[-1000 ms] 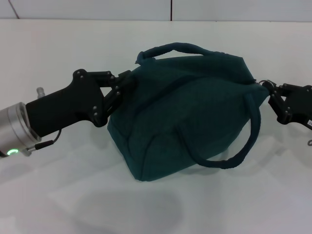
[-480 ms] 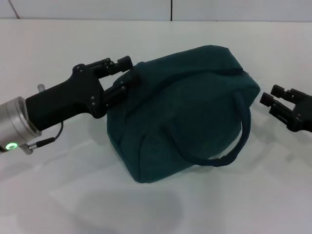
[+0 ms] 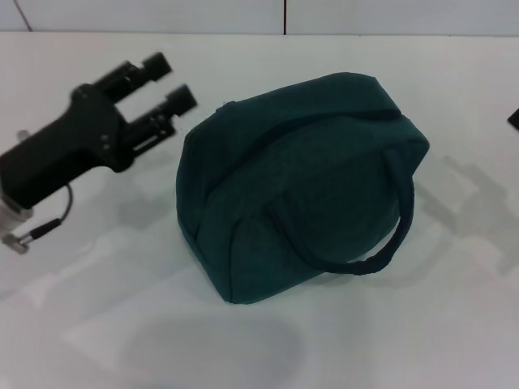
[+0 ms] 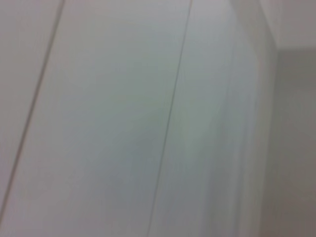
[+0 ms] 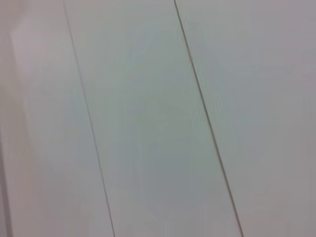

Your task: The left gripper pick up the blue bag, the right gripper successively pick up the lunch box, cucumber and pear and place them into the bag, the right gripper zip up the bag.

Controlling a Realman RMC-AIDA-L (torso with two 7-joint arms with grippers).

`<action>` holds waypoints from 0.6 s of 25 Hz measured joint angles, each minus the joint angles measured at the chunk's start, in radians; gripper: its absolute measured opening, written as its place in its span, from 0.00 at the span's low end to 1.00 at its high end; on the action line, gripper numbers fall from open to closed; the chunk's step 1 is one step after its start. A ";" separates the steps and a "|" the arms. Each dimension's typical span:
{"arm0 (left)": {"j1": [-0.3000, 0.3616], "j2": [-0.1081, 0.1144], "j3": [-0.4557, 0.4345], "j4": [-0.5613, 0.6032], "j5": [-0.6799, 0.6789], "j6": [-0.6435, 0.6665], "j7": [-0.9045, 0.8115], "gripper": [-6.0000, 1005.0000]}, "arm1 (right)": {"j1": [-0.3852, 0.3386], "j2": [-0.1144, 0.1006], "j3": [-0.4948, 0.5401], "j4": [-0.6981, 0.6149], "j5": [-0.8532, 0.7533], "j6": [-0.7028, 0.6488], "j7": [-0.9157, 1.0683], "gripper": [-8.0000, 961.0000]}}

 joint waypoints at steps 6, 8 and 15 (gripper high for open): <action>-0.005 0.004 -0.008 0.037 0.026 0.102 -0.079 0.66 | 0.062 -0.018 -0.006 -0.076 -0.047 -0.094 0.131 0.77; -0.008 0.006 0.029 0.093 0.059 0.116 -0.150 0.67 | 0.091 -0.033 -0.016 -0.129 -0.112 -0.099 0.218 0.77; -0.025 0.007 0.094 0.219 0.158 0.123 -0.335 0.69 | 0.222 -0.091 -0.018 -0.269 -0.368 -0.217 0.533 0.77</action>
